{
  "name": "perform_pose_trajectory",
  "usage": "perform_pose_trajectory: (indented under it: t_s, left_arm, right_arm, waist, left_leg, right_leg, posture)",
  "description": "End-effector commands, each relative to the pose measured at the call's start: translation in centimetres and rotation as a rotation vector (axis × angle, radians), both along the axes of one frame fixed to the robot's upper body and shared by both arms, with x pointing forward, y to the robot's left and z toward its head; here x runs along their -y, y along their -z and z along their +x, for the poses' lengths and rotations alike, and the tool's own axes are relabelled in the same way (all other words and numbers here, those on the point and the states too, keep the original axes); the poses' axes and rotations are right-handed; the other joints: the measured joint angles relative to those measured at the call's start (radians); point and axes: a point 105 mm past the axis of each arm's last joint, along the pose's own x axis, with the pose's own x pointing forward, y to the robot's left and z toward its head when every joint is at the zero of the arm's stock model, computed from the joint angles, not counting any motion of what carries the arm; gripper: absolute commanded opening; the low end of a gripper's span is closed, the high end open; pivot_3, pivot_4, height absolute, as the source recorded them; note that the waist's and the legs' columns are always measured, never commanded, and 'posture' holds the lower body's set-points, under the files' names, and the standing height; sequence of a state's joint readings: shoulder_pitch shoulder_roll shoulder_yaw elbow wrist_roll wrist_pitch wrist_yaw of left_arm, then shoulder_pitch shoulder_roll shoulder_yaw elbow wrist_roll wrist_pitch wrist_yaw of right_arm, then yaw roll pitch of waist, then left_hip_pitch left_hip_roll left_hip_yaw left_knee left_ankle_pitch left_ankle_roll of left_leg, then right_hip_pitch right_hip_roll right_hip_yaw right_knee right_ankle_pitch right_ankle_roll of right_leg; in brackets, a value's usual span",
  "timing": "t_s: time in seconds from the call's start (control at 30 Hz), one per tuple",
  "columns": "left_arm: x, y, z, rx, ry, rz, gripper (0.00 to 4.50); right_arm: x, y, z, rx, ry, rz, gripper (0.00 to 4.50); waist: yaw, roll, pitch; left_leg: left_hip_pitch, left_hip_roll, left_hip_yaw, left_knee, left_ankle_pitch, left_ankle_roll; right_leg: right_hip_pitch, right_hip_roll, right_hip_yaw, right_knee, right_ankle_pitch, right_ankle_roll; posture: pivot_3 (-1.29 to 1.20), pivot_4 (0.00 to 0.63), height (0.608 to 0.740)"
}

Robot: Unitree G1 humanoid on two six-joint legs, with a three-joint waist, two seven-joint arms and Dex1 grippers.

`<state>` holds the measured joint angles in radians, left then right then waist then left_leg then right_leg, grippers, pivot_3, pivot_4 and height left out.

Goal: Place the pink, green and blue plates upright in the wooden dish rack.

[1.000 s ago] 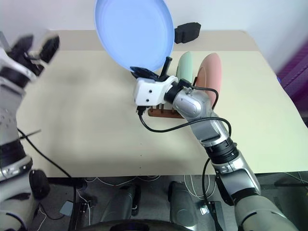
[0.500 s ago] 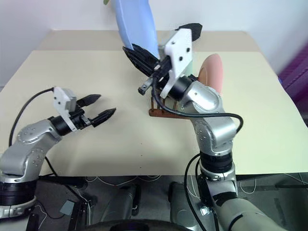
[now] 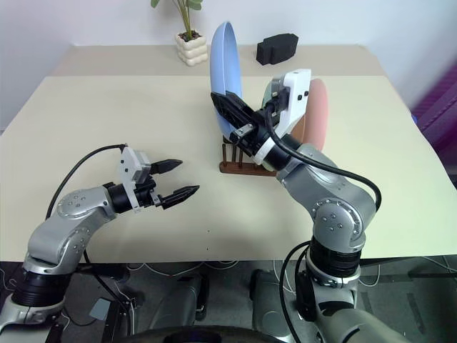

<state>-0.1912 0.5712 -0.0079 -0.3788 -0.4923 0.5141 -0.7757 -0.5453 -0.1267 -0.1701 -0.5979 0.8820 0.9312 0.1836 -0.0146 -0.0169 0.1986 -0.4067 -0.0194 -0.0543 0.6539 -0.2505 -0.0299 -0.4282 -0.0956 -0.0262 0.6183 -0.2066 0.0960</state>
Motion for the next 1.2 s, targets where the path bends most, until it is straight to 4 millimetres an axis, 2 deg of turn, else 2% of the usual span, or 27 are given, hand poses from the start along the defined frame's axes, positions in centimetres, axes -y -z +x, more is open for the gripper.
perform_pose_trajectory:
  t_s: [0.03, 0.3, 0.83, 0.97, 1.17, 1.2]
  left_arm:
    - [1.0, -1.4, -0.8, 0.049, 0.055, -0.015, 4.47]
    - [1.1, -1.2, -1.0, 0.046, 0.054, -0.012, 4.47]
    - [0.9, -0.1, -1.1, 0.05, 0.058, -0.017, 4.47]
    - [0.9, 0.0, -1.0, 0.05, 0.059, -0.017, 4.5]
    - [0.9, 0.1, -1.1, 0.049, 0.059, -0.017, 4.5]
    - [1.0, 0.1, -1.1, 0.048, 0.06, -0.018, 4.5]
  right_arm:
    - [0.4, -0.8, -0.5, 0.0, -0.019, 0.073, 0.0]
    - [0.5, -0.2, -0.2, -0.047, -0.043, 0.085, 0.0]
    - [1.9, 0.9, 2.3, -0.196, 0.015, 0.179, 0.0]
    - [2.0, 1.1, 2.4, -0.204, 0.023, 0.177, 1.39]
    - [1.9, 0.8, 2.1, -0.175, 0.024, 0.158, 4.38]
    - [1.9, 0.5, 2.0, -0.159, 0.025, 0.148, 4.38]
  waist:
    - [0.0, 0.0, 0.0]
    - [0.0, 0.0, 0.0]
    - [0.0, 0.0, 0.0]
    - [0.0, 0.0, 0.0]
    - [0.0, 0.0, 0.0]
    - [0.0, 0.0, 0.0]
  left_leg:
    - [0.0, 0.0, 0.0, 0.0, 0.0, 0.0]
    - [0.0, 0.0, 0.0, 0.0, 0.0, 0.0]
    - [0.0, 0.0, 0.0, 0.0, 0.0, 0.0]
    - [0.0, 0.0, 0.0, 0.0, 0.0, 0.0]
    - [0.0, 0.0, 0.0, 0.0, 0.0, 0.0]
    - [0.0, 0.0, 0.0, 0.0, 0.0, 0.0]
  right_leg:
    - [0.0, 0.0, 0.0, 0.0, 0.0, 0.0]
    - [0.0, 0.0, 0.0, 0.0, 0.0, -0.001]
    - [0.0, 0.0, 0.0, -0.001, -0.001, -0.002]
    - [0.0, 0.0, 0.0, -0.001, -0.001, -0.002]
    - [0.0, 0.0, 0.0, -0.001, -0.001, -0.002]
    - [0.0, 0.0, 0.0, -0.001, -0.001, -0.002]
  posture:
    - [0.0, 0.15, 0.74]
    - [0.0, 0.15, 0.74]
    - [0.0, 0.15, 0.74]
    - [0.0, 0.15, 0.74]
    - [0.0, 0.15, 0.74]
    - [0.0, 0.15, 0.74]
